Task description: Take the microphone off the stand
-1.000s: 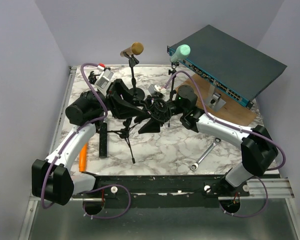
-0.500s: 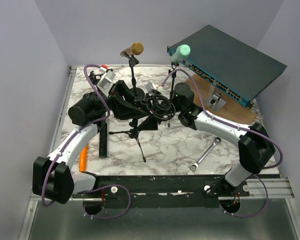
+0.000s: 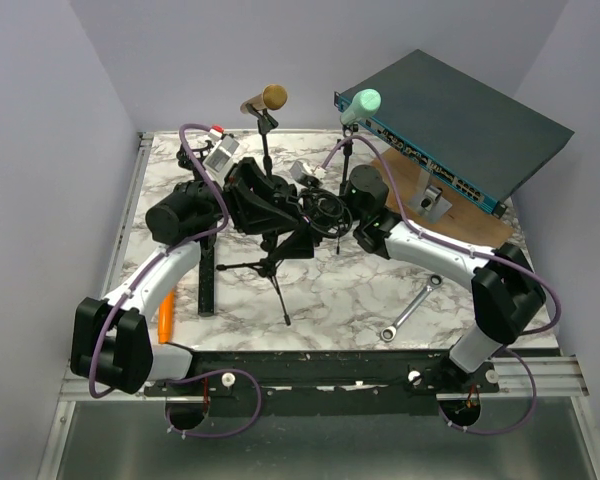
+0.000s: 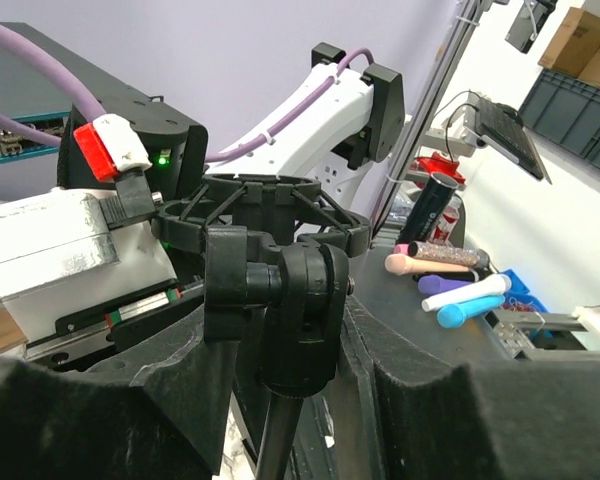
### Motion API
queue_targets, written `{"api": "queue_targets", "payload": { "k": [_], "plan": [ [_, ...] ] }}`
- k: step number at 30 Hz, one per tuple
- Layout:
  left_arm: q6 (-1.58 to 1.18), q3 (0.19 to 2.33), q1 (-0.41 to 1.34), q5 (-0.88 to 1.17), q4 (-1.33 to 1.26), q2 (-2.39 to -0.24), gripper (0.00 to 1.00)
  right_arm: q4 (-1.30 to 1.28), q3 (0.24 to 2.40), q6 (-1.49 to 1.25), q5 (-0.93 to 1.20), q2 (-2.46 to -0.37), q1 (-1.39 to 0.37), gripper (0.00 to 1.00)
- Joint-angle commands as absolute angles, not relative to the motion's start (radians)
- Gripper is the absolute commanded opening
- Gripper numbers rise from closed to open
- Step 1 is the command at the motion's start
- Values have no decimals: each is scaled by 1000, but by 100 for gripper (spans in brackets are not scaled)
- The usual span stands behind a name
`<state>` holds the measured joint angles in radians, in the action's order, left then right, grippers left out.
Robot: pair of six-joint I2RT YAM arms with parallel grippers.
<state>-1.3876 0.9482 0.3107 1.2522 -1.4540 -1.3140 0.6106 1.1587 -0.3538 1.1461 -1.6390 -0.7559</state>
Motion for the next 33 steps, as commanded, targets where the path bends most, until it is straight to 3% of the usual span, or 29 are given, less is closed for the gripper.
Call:
{"api": "queue_targets", "payload": {
  "k": [1,7,15,24,26,31,33],
  "plan": [
    [-1403,991,314,1147,-1567,-1308,0,713,1150,-409,1175,-1680,-777,62],
    [-1404,982,313,1127,-1578,-1303,0,784,1124,-454,1177,-1699,-788,52],
    [-1412,964,299,1124,-1590,-1295,0,858,1088,-494,1168,-1683,-792,63],
    [-1421,937,287,1125,-1592,-1256,0,867,1088,-493,1177,-1670,-789,63],
    [-1417,928,287,1110,-1591,-1258,0,922,1085,-544,1181,-1680,-789,61],
    [-1405,912,287,1087,-1591,-1266,0,1041,1086,-649,1186,-1698,-789,42],
    [-1399,906,287,1082,-1591,-1266,0,1097,1082,-699,1187,-1706,-789,43]
  ]
}}
